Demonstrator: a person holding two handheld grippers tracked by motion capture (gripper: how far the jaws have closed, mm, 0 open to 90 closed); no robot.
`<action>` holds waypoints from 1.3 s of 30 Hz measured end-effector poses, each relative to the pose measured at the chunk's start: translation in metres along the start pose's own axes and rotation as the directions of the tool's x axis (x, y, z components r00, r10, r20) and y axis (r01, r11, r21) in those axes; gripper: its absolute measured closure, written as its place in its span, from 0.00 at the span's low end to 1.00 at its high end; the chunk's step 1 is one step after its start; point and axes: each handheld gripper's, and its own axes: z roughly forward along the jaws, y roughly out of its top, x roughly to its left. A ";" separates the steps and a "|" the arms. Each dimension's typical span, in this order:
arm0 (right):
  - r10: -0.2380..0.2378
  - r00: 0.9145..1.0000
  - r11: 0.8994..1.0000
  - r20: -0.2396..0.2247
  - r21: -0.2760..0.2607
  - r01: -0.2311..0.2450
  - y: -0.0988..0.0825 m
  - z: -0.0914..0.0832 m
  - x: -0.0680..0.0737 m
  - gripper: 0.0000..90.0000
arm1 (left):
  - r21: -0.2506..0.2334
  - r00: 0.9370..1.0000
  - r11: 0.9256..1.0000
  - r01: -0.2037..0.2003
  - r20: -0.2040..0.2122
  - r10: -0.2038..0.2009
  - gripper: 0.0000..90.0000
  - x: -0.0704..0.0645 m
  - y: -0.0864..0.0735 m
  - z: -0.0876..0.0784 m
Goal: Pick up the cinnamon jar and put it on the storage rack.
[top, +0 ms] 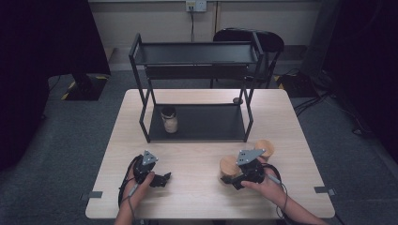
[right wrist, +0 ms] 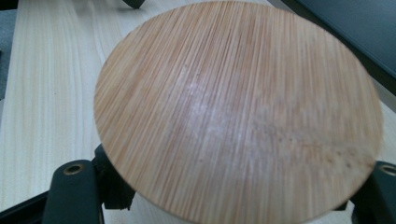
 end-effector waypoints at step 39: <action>0.020 1.000 0.999 0.005 0.045 -0.021 0.033 0.015 -0.011 0.28 | -0.001 1.000 1.000 -0.002 0.003 0.002 0.00 0.000 0.000 0.000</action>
